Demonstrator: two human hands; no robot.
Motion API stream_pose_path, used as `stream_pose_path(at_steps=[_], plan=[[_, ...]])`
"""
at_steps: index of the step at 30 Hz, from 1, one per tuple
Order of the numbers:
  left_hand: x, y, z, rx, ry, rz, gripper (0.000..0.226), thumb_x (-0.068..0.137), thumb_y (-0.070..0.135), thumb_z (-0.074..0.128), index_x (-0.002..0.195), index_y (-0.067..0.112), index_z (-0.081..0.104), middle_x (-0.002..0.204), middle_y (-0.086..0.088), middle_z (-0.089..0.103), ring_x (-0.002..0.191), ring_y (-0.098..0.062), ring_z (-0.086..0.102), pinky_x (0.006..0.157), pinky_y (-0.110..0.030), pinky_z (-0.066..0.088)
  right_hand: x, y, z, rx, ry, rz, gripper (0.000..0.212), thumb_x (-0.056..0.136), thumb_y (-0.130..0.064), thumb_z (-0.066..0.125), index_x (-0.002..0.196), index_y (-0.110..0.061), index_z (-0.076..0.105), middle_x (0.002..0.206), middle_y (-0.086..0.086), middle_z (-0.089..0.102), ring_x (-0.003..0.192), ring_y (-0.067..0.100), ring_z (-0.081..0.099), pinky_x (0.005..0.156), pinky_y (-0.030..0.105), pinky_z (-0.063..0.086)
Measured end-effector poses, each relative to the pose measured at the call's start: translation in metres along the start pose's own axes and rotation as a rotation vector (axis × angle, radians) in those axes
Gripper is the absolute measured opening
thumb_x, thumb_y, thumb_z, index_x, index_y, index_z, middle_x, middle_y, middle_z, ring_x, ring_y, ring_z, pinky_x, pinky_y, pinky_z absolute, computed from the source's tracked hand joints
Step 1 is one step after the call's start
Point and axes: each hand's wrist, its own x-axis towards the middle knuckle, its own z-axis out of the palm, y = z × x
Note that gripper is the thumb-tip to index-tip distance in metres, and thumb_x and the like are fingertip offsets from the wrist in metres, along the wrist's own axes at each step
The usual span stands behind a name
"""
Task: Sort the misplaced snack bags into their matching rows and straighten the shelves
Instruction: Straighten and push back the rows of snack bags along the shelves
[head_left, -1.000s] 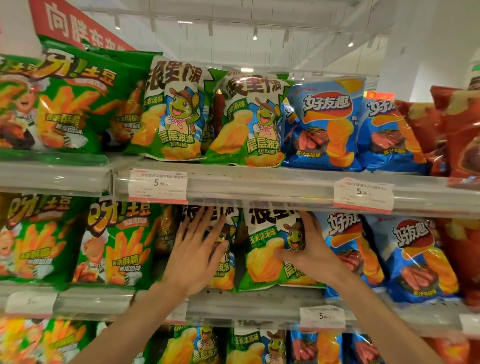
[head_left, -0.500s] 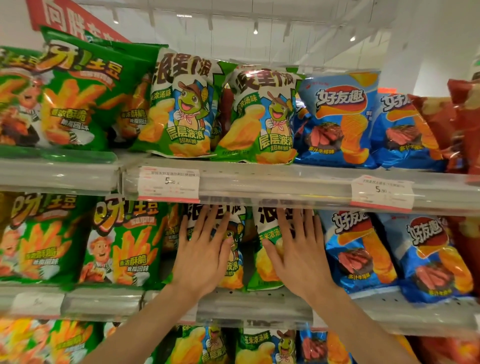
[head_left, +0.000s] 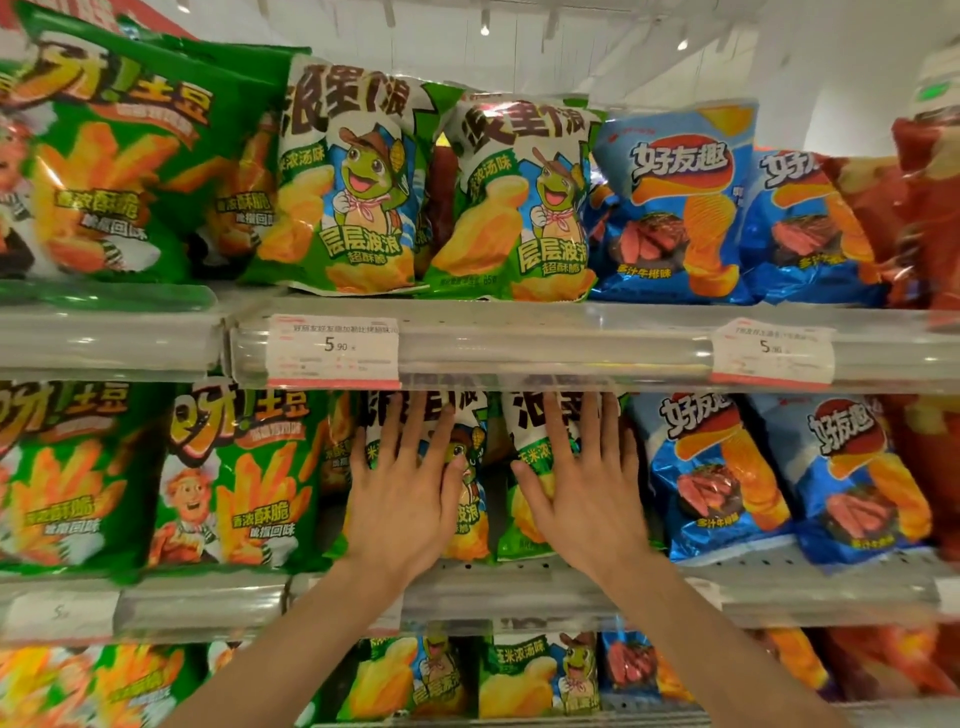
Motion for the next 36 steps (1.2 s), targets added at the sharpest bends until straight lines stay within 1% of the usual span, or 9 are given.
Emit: stream_pose_path(at_steps=[9,13,15,18,22,26,30,33,36], plan=[[0.001,0.000,0.000,0.036,0.039,0.038,0.055,0.102,0.045,0.030,0.151,0.020,0.042,0.162,-0.012,0.027,0.151,-0.031,0.022,0.118,-0.063,0.014,-0.004,-0.002,0.000,0.002,0.016,0.013,0.075,0.098,-0.069,0.017,0.159,-0.028,0.000,0.165,0.020,0.000,0.152,0.036,-0.006,0.120,0.060,0.008],[-0.001,0.002,-0.007,0.008,0.129,0.064,0.050,0.101,0.041,0.038,0.142,0.016,0.053,0.153,-0.012,0.044,0.144,-0.030,0.036,0.118,-0.062,0.016,-0.007,0.004,-0.003,0.265,0.003,-0.024,0.074,0.099,-0.067,0.016,0.157,-0.032,-0.013,0.164,0.007,-0.021,0.149,0.020,-0.025,0.123,0.051,-0.004],[-0.003,0.008,-0.011,-0.044,0.205,0.080,0.044,0.099,0.036,0.043,0.135,0.014,0.057,0.143,-0.010,0.052,0.136,-0.030,0.045,0.116,-0.060,0.022,-0.008,0.014,-0.012,0.474,-0.025,-0.047,0.072,0.099,-0.064,0.023,0.156,-0.035,-0.011,0.164,-0.002,-0.023,0.148,0.011,-0.026,0.124,0.045,-0.004],[-0.006,0.035,-0.018,-0.214,0.270,0.064,0.037,0.095,0.029,0.050,0.128,0.012,0.058,0.131,-0.009,0.056,0.119,-0.029,0.053,0.100,-0.048,0.042,-0.009,0.038,-0.034,0.663,-0.086,-0.109,0.071,0.099,-0.060,0.031,0.158,-0.036,-0.001,0.166,-0.009,-0.009,0.152,0.007,-0.009,0.125,0.040,0.008],[-0.004,0.102,-0.027,-0.447,0.218,-0.038,0.027,0.093,0.028,0.053,0.116,0.014,0.059,0.114,-0.004,0.056,0.095,-0.019,0.057,0.076,-0.039,0.053,-0.011,0.095,-0.068,0.621,0.054,-0.201,0.055,0.100,-0.042,0.049,0.150,-0.026,0.034,0.151,0.000,0.038,0.136,0.016,0.035,0.108,0.032,0.037],[0.000,0.174,-0.029,-0.563,0.072,-0.069,0.026,0.094,0.031,0.054,0.117,0.022,0.059,0.110,0.006,0.056,0.083,-0.010,0.059,0.075,-0.039,0.053,-0.006,0.166,-0.082,0.494,0.174,-0.081,0.044,0.092,-0.032,0.061,0.132,-0.015,0.054,0.135,0.009,0.053,0.122,0.028,0.047,0.099,0.038,0.041],[0.009,0.230,-0.015,-0.591,-0.189,-0.126,0.047,0.096,0.039,0.057,0.139,0.034,0.039,0.128,0.003,0.048,0.105,-0.016,0.058,0.092,-0.038,0.050,-0.009,0.219,-0.069,0.312,0.000,-0.063,0.035,0.090,-0.021,0.064,0.121,-0.006,0.060,0.118,0.018,0.058,0.109,0.041,0.055,0.094,0.050,0.048],[0.020,0.253,-0.004,-0.546,-0.284,-0.158,0.064,0.096,0.042,0.055,0.150,0.036,0.021,0.150,-0.005,0.035,0.131,-0.030,0.047,0.103,-0.043,0.044,-0.018,0.242,-0.063,0.266,-0.112,-0.073,0.044,0.094,-0.026,0.061,0.133,-0.008,0.053,0.126,0.017,0.055,0.118,0.037,0.052,0.102,0.046,0.044],[0.028,0.264,0.002,-0.540,-0.369,-0.197,0.078,0.094,0.051,0.055,0.154,0.042,0.005,0.164,-0.007,0.015,0.143,-0.035,0.034,0.111,-0.048,0.039,-0.022,0.255,-0.062,0.313,-0.154,-0.068,0.049,0.095,-0.027,0.060,0.139,-0.007,0.048,0.134,0.014,0.051,0.128,0.033,0.047,0.107,0.040,0.039]])
